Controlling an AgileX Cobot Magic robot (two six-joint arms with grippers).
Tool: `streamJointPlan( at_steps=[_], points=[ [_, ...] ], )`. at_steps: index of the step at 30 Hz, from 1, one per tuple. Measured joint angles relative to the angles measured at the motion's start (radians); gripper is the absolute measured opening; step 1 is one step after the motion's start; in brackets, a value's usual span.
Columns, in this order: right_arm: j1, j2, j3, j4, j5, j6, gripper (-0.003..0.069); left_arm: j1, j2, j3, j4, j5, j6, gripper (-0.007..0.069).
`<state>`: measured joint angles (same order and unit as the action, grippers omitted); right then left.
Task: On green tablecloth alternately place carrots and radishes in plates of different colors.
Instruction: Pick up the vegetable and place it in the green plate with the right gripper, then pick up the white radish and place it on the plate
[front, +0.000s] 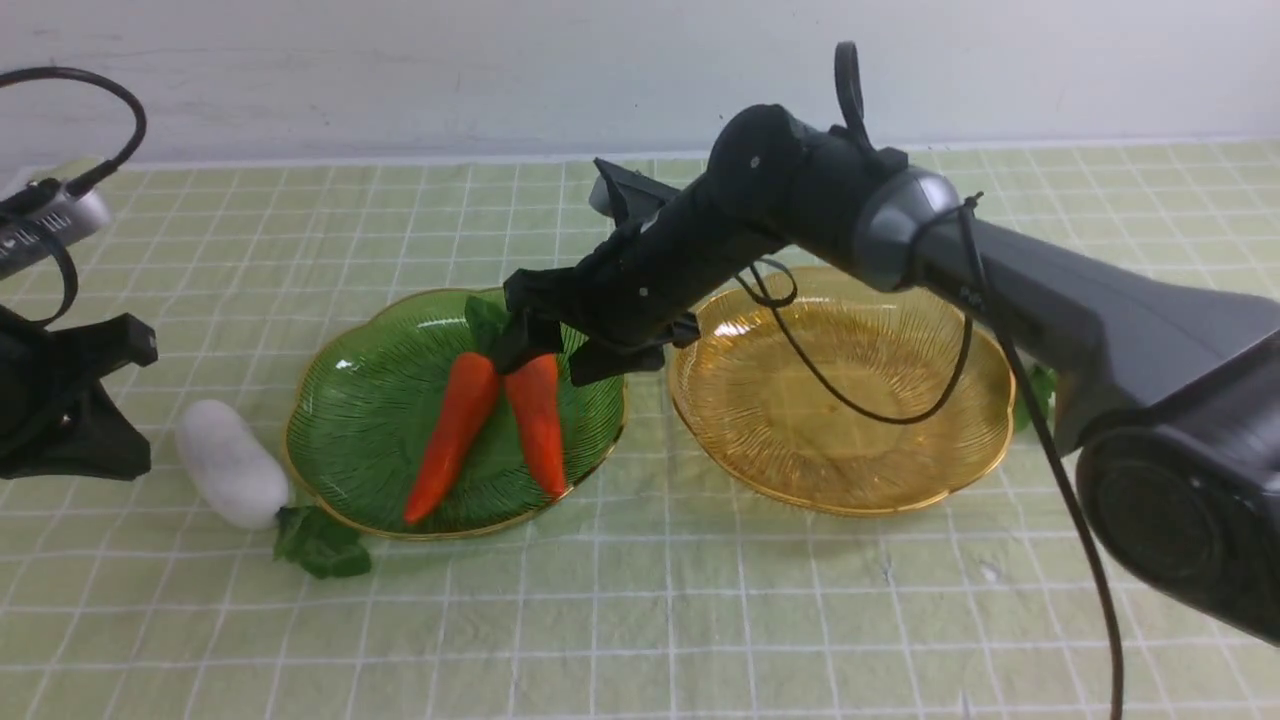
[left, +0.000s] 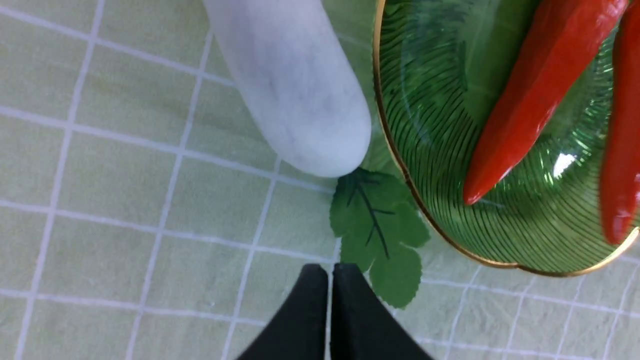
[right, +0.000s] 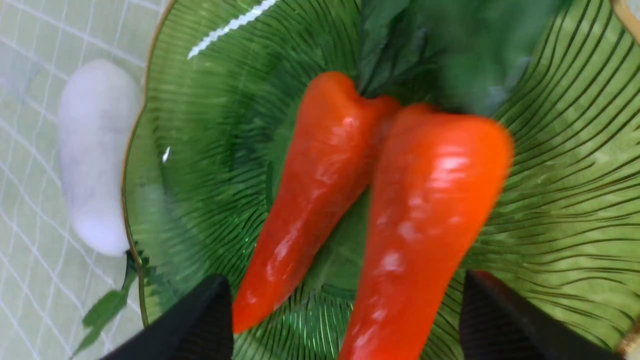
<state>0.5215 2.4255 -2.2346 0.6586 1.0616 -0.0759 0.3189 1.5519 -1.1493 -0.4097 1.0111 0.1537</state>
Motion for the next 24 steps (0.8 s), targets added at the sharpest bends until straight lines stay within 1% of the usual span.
streamJointPlan(
  at_steps=[4,6,10,12,13,14,15,16,17,20,23,24],
  points=[
    [-0.007,0.000,-0.078,-0.049,0.099,-0.001,0.0568,0.000,0.006,0.000,-0.003,-0.027,0.000,0.0048],
    [-0.015,0.000,-0.160,-0.103,0.162,0.011,0.0555,0.000,0.024,0.000,-0.012,-0.061,-0.001,0.0121],
    [-0.016,-0.015,-0.264,-0.182,0.178,0.036,0.0495,0.000,0.072,0.000,-0.050,-0.129,-0.001,0.0290],
    [-0.016,-0.031,-0.274,-0.199,0.182,0.040,0.0470,0.000,0.101,0.000,-0.059,-0.156,-0.001,0.0359],
    [-0.016,-0.053,-0.277,-0.208,0.189,0.045,0.0442,0.000,0.125,0.000,-0.060,-0.184,-0.001,0.0424],
    [-0.016,-0.070,-0.279,-0.209,0.193,0.052,0.0424,0.000,0.146,0.000,-0.062,-0.204,-0.001,0.0468],
    [-0.016,-0.094,-0.280,-0.212,0.194,0.064,0.0406,0.000,0.171,0.000,-0.070,-0.223,-0.001,0.0506],
    [-0.016,-0.098,-0.280,-0.212,0.194,0.066,0.0401,0.000,0.175,0.000,-0.073,-0.231,-0.001,0.0520],
    [-0.016,-0.120,-0.280,-0.212,0.195,0.076,0.0387,-0.001,0.208,0.000,-0.092,-0.264,0.003,0.0567],
    [-0.016,-0.162,-0.280,-0.216,0.200,0.076,0.0375,-0.008,0.263,0.000,-0.139,-0.319,0.029,0.0605],
    [-0.016,-0.185,-0.282,-0.230,0.201,0.076,0.0372,-0.015,0.294,-0.004,-0.176,-0.348,0.054,0.0613],
    [-0.016,-0.199,-0.282,-0.251,0.203,0.076,0.0371,-0.025,0.331,-0.013,-0.220,-0.365,0.086,0.0612]
  ],
)
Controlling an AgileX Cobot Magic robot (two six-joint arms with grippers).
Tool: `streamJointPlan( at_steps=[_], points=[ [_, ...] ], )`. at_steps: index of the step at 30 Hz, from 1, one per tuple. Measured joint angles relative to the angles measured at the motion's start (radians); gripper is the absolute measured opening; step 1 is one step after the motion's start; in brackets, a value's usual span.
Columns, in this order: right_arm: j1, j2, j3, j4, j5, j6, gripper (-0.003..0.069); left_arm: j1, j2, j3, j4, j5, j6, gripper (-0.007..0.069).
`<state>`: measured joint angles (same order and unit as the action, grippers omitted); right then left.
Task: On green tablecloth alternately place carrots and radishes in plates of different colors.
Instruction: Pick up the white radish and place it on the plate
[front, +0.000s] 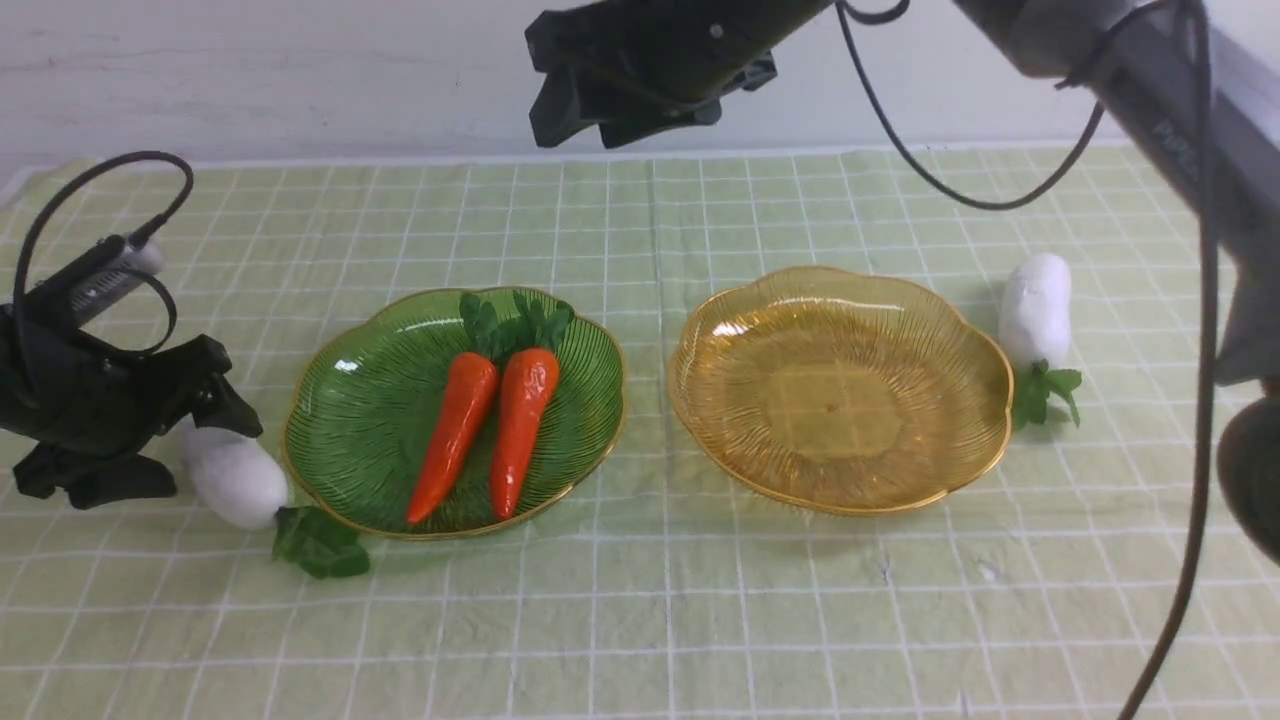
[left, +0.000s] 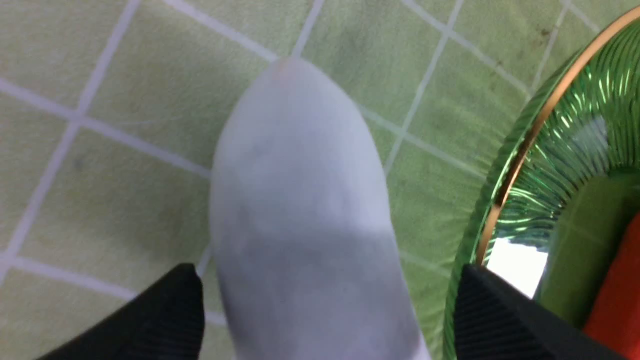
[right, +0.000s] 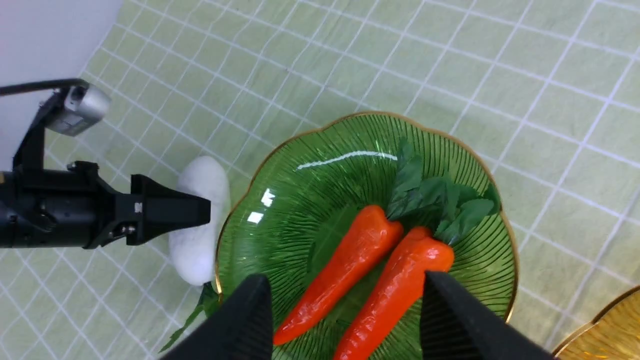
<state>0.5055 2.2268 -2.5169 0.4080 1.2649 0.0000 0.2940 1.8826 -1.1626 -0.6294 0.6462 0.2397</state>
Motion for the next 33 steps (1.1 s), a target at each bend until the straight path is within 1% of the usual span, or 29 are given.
streamJointPlan(
  at_steps=[2,3,5,6,7,11,13,16,18,20,21,22,23,24,25,27,28,29,30,31,32,33],
  points=[
    [0.000,-0.010,0.000,-0.016,0.002,0.000,0.0370,-0.003,0.024,-0.009,-0.016,-0.006,0.013,0.0603],
    [0.000,-0.017,0.000,-0.031,0.003,0.000,0.0371,-0.003,0.036,-0.012,-0.020,-0.014,0.016,0.0580],
    [0.000,-0.031,0.000,-0.066,0.006,0.000,0.0371,-0.003,0.051,-0.016,-0.018,-0.022,0.014,0.0504],
    [0.000,-0.044,0.004,-0.106,0.006,0.009,0.0371,0.001,0.051,-0.017,-0.009,-0.019,0.009,0.0421],
    [0.000,-0.058,0.011,-0.143,0.006,0.014,0.0370,0.006,0.051,-0.020,0.002,-0.012,0.008,0.0412],
    [-0.012,-0.152,0.103,-0.311,0.006,0.015,0.0353,0.042,0.008,-0.091,0.071,0.120,0.016,0.0421],
    [-0.035,-0.214,0.185,-0.391,0.006,0.017,0.0335,0.048,-0.032,-0.148,0.084,0.200,0.027,0.0421],
    [-0.086,-0.283,0.296,-0.463,0.006,0.043,0.0313,0.023,-0.095,-0.244,0.081,0.276,0.066,0.0421],
    [-0.143,-0.314,0.355,-0.480,0.006,0.056,0.0305,-0.028,-0.131,-0.305,0.068,0.298,0.087,0.0421],
    [-0.196,-0.325,0.399,-0.482,0.006,0.064,0.0302,-0.097,-0.158,-0.351,0.045,0.300,0.095,0.0421],
    [-0.238,-0.325,0.427,-0.478,0.005,0.067,0.0301,-0.137,-0.164,-0.373,0.037,0.300,0.097,0.0421],
    [-0.308,-0.322,0.470,-0.453,0.003,0.070,0.0300,-0.215,-0.165,-0.406,0.023,0.293,0.099,0.0421],
    [-0.344,-0.317,0.490,-0.434,0.003,0.075,0.0299,-0.285,-0.161,-0.428,0.016,0.281,0.101,0.0421],
    [-0.398,-0.305,0.515,-0.398,0.002,0.082,0.0299,-0.330,-0.151,-0.440,0.012,0.269,0.101,0.0421],
    [-0.432,-0.293,0.528,-0.372,0.002,0.088,0.0299,-0.375,-0.143,-0.449,0.005,0.254,0.102,0.0421],
    [-0.494,-0.266,0.546,-0.318,0.002,0.090,0.0305,-0.473,-0.103,-0.472,-0.016,0.198,0.102,0.0421],
    [-0.538,-0.241,0.552,-0.274,0.000,0.087,0.0318,-0.544,-0.072,-0.483,-0.035,0.133,0.102,0.0421],
    [-0.558,-0.219,0.553,-0.253,-0.001,0.083,0.0333,-0.583,-0.049,-0.488,-0.048,0.089,0.102,0.0421],
    [-0.562,-0.214,0.553,-0.248,-0.003,0.081,0.0333,-0.592,-0.038,-0.489,-0.054,0.078,0.102,0.0421],
    [-0.581,-0.195,0.554,-0.229,-0.005,0.078,0.0353,-0.636,-0.014,-0.490,-0.066,0.021,0.102,0.0421],
    [-0.601,-0.145,0.555,-0.189,-0.014,0.063,0.0402,-0.703,0.039,-0.491,-0.081,-0.071,0.102,0.0421],
    [-0.604,-0.130,0.556,-0.176,-0.023,0.058,0.0419,-0.726,0.069,-0.491,-0.086,-0.106,0.102,0.0421]
  ],
)
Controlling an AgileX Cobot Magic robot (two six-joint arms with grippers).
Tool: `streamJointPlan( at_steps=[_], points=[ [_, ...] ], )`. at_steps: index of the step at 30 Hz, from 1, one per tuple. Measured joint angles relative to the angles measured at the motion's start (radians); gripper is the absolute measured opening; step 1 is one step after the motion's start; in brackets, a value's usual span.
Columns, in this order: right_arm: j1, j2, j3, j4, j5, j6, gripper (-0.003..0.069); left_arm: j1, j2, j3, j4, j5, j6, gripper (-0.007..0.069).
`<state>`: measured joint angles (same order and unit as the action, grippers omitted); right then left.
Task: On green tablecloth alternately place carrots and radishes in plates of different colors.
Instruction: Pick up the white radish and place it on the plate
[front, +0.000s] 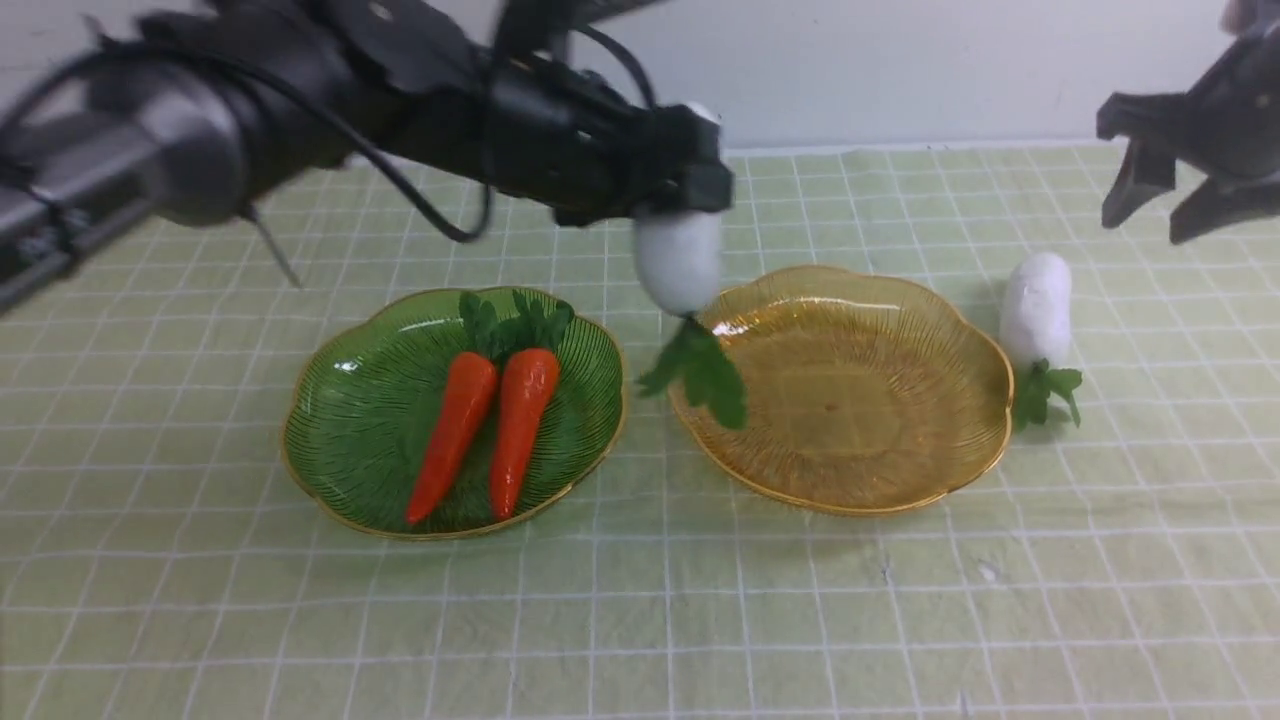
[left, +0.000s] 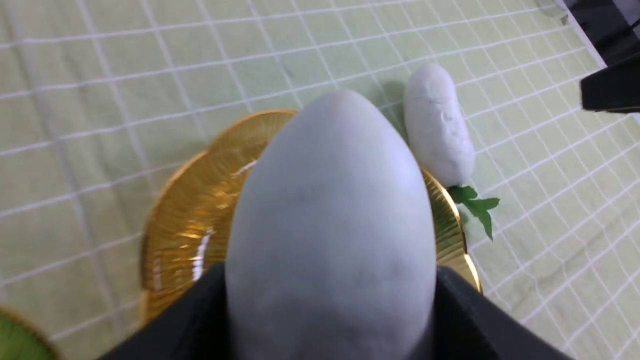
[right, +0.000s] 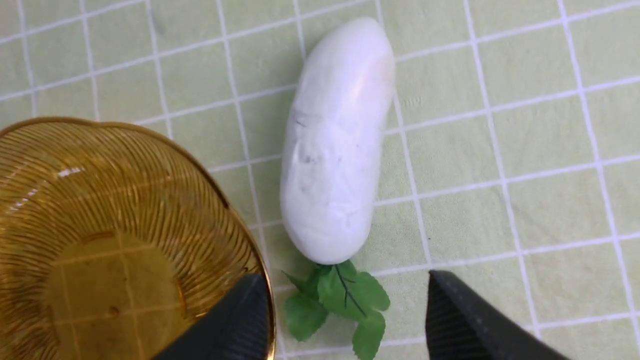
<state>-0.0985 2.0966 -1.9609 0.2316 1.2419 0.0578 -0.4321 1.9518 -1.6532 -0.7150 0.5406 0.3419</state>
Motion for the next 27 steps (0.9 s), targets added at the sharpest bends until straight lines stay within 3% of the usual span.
streamJointPlan(
  at_steps=[4,9,11,17,20,21,24,25,27],
  points=[
    [0.000,0.089,0.001,0.032,-0.074,-0.024,0.0532,-0.062,0.098,0.000,-0.014,-0.104,0.000,0.0421],
    [0.005,0.165,0.001,0.041,-0.161,-0.032,0.0608,-0.069,0.176,0.000,-0.030,-0.127,0.000,0.0425],
    [0.005,0.182,0.001,0.053,-0.179,-0.032,0.0612,-0.069,0.185,0.000,-0.032,-0.127,0.002,0.0447],
    [0.006,0.241,0.001,0.115,-0.221,-0.058,0.0596,-0.068,0.189,0.000,-0.033,-0.120,0.009,0.0638],
    [0.006,0.253,0.001,0.094,-0.227,-0.045,0.0502,-0.049,0.160,0.000,-0.029,-0.059,0.010,0.0653],
    [0.006,0.252,0.001,0.075,-0.224,-0.038,0.0447,-0.039,0.145,0.000,-0.021,-0.035,0.010,0.0646],
    [0.004,0.220,0.001,0.004,-0.202,-0.009,0.0447,0.003,0.086,0.000,0.032,0.054,0.003,0.0562],
    [0.001,0.194,0.001,-0.016,-0.184,-0.001,0.0447,0.024,0.062,0.000,0.054,0.084,-0.004,0.0517],
    [-0.006,0.122,0.002,-0.022,-0.152,0.002,0.0447,0.070,-0.016,0.000,0.117,0.164,-0.013,0.0344]
  ],
)
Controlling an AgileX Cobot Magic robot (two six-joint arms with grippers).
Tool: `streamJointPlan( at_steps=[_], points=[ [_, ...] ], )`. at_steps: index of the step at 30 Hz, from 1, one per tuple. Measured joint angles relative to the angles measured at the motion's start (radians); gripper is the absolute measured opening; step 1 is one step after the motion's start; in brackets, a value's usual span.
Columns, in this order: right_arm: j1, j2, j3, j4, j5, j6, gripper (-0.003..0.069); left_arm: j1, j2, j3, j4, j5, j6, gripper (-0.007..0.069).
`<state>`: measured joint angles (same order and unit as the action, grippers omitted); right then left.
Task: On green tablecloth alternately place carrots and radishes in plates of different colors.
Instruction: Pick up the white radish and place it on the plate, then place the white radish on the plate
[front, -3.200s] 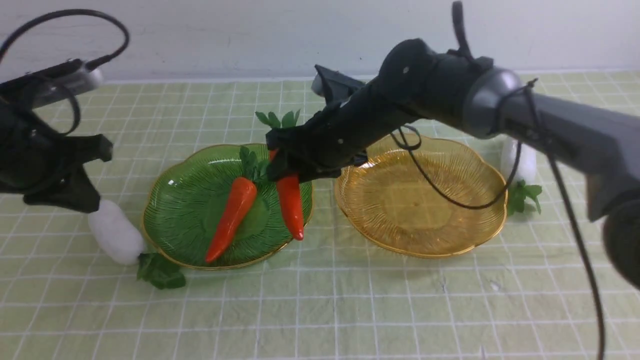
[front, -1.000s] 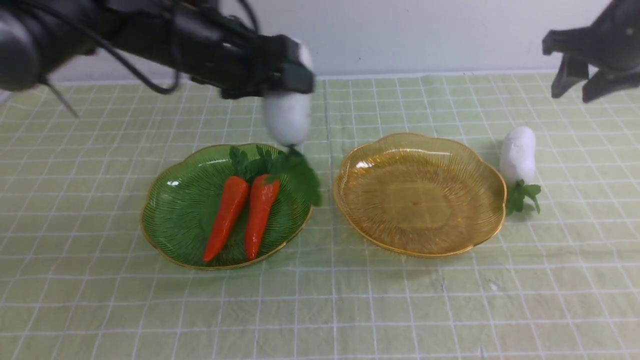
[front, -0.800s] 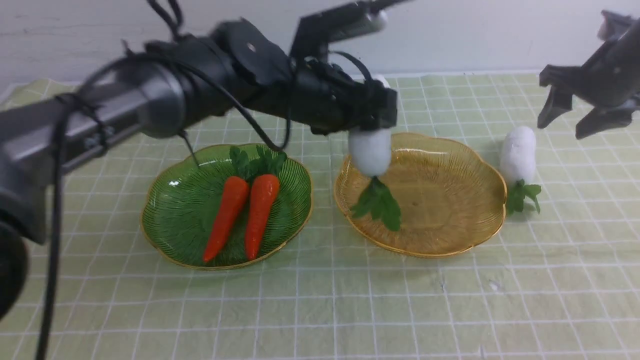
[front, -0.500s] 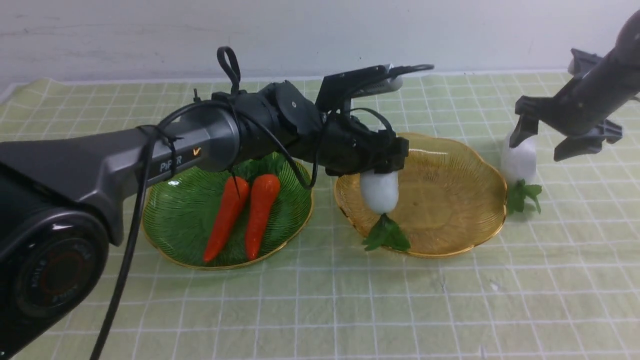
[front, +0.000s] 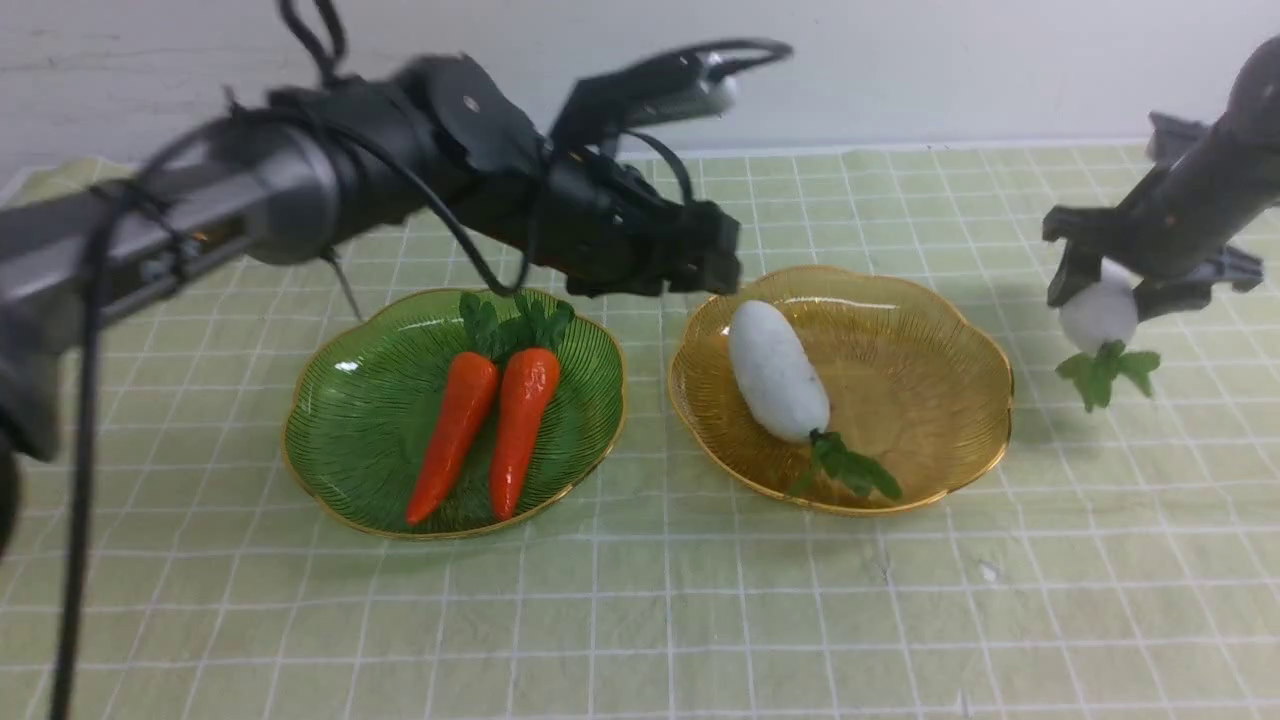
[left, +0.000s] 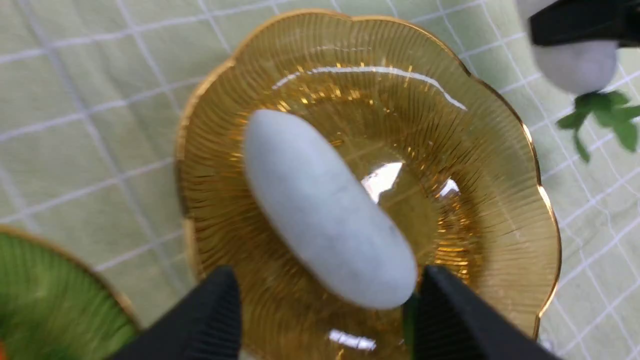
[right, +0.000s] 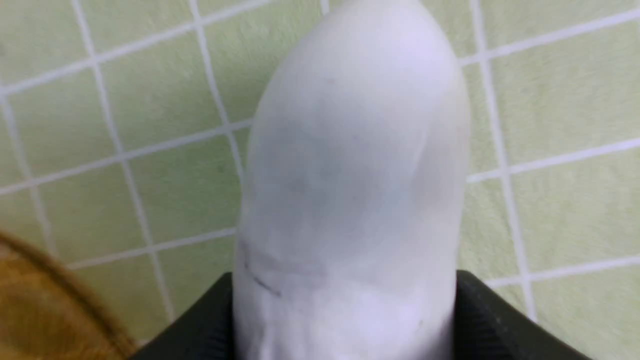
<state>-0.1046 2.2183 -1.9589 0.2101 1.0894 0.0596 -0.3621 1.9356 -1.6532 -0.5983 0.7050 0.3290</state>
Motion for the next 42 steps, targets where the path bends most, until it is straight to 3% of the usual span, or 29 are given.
streamJointPlan(
  at_steps=[1,2,3,6,12,19,23,31,39,42],
  points=[
    [-0.002,-0.035,0.000,0.009,0.011,-0.005,0.0447,0.015,-0.026,0.000,0.023,0.028,-0.003,0.0249],
    [-0.002,-0.060,0.000,0.019,0.016,-0.008,0.0447,0.025,-0.046,0.000,0.034,0.037,-0.003,0.0211],
    [-0.002,-0.119,-0.002,0.059,0.047,-0.019,0.0447,0.040,-0.091,0.000,0.053,0.078,-0.003,0.0090],
    [0.019,-0.209,-0.007,0.161,0.126,-0.067,0.0447,0.047,-0.195,0.000,0.094,0.177,0.008,0.0008],
    [0.120,-0.184,0.010,0.212,0.151,-0.170,0.0447,0.048,-0.350,0.028,0.177,0.313,0.005,-0.0008],
    [0.243,-0.056,0.017,0.155,0.154,-0.174,0.0447,0.048,-0.587,0.240,0.193,0.311,0.004,-0.0008],
    [0.251,-0.010,0.021,0.153,0.153,-0.129,0.0470,0.048,-0.741,0.365,0.194,0.310,0.003,-0.0008],
    [0.295,-0.004,0.019,0.239,0.147,-0.150,0.0608,0.048,-0.970,0.546,0.247,0.267,-0.040,-0.0008],
    [0.312,-0.013,-0.029,0.225,0.147,-0.145,0.0614,0.048,-1.019,0.575,0.346,0.275,-0.127,-0.0008],
    [0.312,-0.078,-0.033,0.188,0.147,-0.139,0.0573,0.048,-1.019,0.575,0.360,0.306,-0.144,-0.0008]
  ],
)
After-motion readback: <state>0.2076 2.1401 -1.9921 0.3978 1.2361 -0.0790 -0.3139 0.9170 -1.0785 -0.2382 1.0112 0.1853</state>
